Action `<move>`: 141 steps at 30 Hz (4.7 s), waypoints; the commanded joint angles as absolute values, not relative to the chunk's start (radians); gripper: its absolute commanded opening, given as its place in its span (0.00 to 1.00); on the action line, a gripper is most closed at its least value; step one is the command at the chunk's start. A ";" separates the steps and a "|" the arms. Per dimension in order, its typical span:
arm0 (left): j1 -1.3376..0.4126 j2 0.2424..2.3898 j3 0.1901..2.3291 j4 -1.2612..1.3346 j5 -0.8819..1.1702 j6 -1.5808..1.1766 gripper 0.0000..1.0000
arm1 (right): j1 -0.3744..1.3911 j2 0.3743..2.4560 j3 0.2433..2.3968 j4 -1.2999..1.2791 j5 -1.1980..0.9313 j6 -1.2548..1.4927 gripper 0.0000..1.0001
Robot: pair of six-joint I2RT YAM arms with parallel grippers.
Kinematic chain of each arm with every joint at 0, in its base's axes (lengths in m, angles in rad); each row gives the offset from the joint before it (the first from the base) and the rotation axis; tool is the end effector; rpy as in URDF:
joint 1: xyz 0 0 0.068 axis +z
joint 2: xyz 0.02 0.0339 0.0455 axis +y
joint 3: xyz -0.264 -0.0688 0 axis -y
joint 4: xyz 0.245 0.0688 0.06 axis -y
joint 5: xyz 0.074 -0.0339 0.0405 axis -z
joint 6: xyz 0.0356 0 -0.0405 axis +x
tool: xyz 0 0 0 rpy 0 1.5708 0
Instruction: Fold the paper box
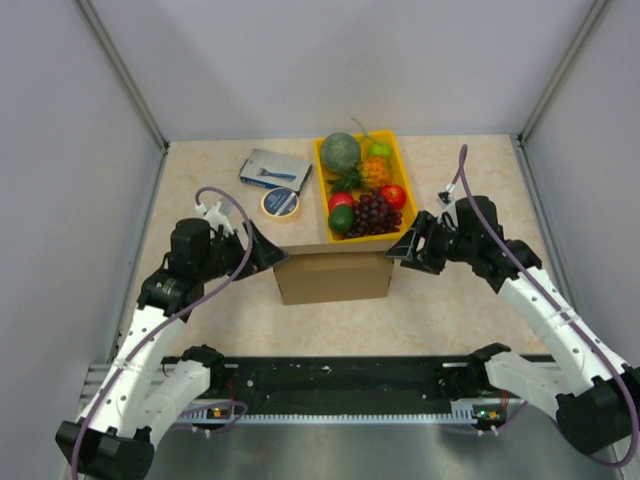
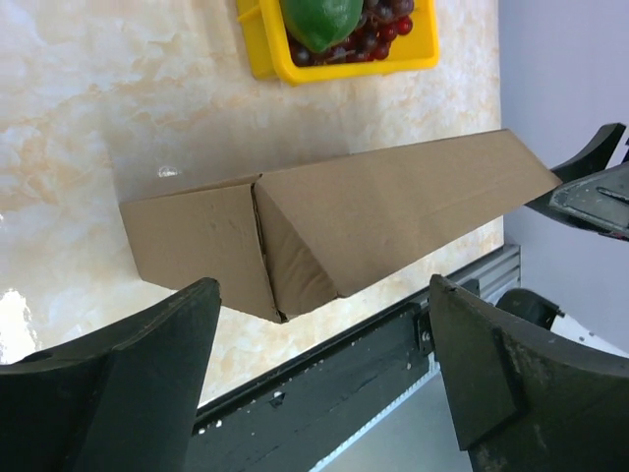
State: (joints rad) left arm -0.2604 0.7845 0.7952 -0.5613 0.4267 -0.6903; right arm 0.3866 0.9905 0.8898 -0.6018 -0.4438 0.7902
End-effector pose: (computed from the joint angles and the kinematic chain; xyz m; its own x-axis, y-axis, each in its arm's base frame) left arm 0.1587 -0.0575 0.3070 -0.7561 -0.3984 -0.5192 0.1216 0.6940 -0.7096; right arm 0.1851 0.0919 0.3008 -0.8787 0.3351 -0.3400 -0.0280 0.6748 0.7375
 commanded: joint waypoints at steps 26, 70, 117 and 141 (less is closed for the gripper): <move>-0.164 0.799 0.712 -0.462 0.522 -0.727 0.62 | 0.238 1.009 0.792 -0.410 -0.658 0.842 0.51; -0.164 0.719 0.385 -0.410 0.416 -0.672 0.17 | 0.238 1.016 0.384 -0.104 -0.466 0.572 0.03; -0.163 0.595 0.209 -0.225 0.439 -0.870 0.26 | 0.169 1.143 0.532 -0.097 -0.695 0.580 0.48; -0.156 0.733 0.502 -0.312 0.676 -0.701 0.71 | 0.138 1.071 0.606 -0.152 -0.853 0.566 0.67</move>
State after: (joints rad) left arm -0.1589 0.7010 0.5003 -0.2955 0.5835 -0.7742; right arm 0.1528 1.0691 0.6025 -0.1322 -0.8642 0.6167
